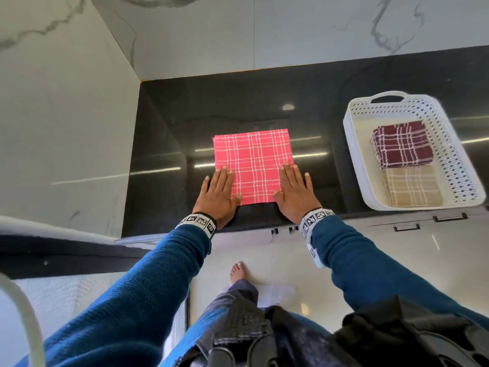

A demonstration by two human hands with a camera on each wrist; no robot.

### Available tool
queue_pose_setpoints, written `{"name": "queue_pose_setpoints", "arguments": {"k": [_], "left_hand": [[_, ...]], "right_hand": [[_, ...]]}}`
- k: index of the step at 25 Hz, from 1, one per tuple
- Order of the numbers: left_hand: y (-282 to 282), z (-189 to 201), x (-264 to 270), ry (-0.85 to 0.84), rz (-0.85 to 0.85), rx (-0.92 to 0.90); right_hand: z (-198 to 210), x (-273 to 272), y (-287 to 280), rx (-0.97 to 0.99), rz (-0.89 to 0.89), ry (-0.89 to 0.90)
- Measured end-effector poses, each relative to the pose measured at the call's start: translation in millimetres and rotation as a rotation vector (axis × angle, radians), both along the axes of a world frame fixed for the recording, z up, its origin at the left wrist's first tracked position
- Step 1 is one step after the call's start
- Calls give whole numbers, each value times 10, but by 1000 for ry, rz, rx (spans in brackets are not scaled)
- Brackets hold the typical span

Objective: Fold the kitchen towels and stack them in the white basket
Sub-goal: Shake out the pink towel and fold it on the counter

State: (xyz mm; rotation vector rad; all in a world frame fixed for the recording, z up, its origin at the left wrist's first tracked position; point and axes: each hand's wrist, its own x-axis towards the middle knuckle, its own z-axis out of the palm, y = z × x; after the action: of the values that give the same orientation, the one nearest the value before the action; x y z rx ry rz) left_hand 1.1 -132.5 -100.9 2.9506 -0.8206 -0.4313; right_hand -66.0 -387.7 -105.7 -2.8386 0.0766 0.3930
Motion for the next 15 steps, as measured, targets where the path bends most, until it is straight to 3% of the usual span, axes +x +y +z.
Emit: {"name": "queue_pose_setpoints", "arguments": {"k": [5, 8, 11, 13, 15], "left_hand": [[170, 35, -381, 32, -121, 103], [228, 38, -620, -4, -118, 135], [351, 62, -855, -33, -63, -154], [477, 109, -973, -28, 7, -396], [543, 206, -1025, 29, 120, -525]], "right_hand": [[-6, -419, -185, -87, 223, 74], [-30, -703, -255, -98, 277, -5], [-85, -968, -331, 63, 214, -169], [-28, -1060, -353, 307, 114, -213], [157, -1069, -357, 543, -77, -179]]}}
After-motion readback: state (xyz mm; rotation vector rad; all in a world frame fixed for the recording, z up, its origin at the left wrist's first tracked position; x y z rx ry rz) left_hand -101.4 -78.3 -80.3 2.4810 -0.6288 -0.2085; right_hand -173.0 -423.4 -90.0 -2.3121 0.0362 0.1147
